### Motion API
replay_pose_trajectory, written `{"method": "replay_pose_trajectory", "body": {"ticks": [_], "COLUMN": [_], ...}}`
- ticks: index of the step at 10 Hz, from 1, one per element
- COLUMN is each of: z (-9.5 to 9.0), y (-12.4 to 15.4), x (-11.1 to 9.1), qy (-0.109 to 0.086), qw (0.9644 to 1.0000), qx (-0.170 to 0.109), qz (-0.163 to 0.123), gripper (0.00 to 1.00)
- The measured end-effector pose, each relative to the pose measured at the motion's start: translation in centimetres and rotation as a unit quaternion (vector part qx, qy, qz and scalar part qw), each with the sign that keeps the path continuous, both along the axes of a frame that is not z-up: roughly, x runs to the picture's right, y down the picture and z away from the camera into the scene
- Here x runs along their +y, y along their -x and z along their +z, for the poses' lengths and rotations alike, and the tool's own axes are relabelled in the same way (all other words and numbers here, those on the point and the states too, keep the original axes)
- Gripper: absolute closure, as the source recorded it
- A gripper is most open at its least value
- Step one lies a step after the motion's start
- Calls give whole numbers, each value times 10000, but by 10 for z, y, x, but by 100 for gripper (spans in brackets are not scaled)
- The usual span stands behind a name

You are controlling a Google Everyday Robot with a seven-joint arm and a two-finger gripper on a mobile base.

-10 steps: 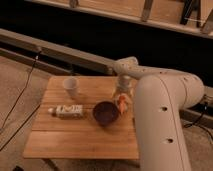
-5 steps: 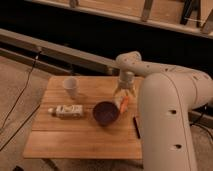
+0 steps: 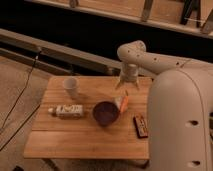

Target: Place the pepper on the white sponge

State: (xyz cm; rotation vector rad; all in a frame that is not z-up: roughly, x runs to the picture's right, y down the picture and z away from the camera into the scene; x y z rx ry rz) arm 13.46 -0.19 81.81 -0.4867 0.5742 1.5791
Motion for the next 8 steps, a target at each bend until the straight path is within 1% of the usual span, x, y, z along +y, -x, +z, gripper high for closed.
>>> {"method": "replay_pose_trajectory", "body": {"ticks": [1,2,8], "z": [-6,-7,-7], "y": [1,0,2], "x": [-2,-2,-2], "qy": [-8,-9,-8], "qw": [10000,10000,10000], "qx": [-16,-16,-36], "qz": [2,8,2], "gripper": [26,26,26]}}
